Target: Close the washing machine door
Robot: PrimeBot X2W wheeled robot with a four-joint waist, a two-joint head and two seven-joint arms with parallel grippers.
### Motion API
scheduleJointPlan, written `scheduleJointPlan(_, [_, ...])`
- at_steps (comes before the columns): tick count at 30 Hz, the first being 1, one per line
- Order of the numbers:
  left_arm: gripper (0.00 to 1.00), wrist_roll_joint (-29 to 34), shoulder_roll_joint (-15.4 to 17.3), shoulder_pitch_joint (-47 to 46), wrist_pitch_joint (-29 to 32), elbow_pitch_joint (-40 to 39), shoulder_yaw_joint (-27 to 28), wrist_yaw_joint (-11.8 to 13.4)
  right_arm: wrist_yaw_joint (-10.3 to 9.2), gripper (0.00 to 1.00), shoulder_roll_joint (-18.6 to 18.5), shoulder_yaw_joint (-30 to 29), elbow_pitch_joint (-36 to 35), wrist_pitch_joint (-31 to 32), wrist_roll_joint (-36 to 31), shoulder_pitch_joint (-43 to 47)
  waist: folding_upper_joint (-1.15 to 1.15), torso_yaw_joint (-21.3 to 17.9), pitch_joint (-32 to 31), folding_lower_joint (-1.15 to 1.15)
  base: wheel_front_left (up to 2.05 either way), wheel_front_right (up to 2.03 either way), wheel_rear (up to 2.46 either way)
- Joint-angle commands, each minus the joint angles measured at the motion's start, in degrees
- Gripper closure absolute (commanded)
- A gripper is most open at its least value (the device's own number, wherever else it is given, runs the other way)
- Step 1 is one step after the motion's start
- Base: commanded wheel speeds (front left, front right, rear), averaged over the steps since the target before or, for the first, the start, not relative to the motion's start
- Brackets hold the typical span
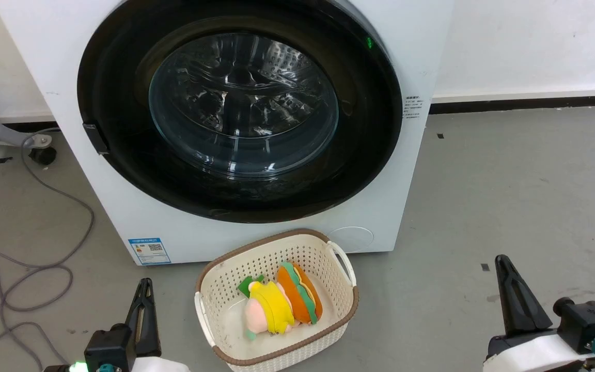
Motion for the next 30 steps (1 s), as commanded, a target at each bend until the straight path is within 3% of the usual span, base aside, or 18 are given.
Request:
scheduleJointPlan(1, [1.00, 0.4, 0.0, -0.8, 0.3, -0.3, 0.0, -0.2, -0.01, 1.00, 0.1, 0.1, -0.5, 0.4, -0.6, -0.1, 0.00, 0.1, 0.0, 0.00, 0.00, 0.00, 0.00])
scheduleJointPlan(30, [1.00, 0.9, 0.0, -2.1, 4.0, -1.2, -0.1, -1.8, -0.02, 1.00, 0.1, 0.8, -2.2, 4.0, -2.4, -0.3, 0.00, 1.6, 0.5, 0.00, 0.00, 0.00, 0.00])
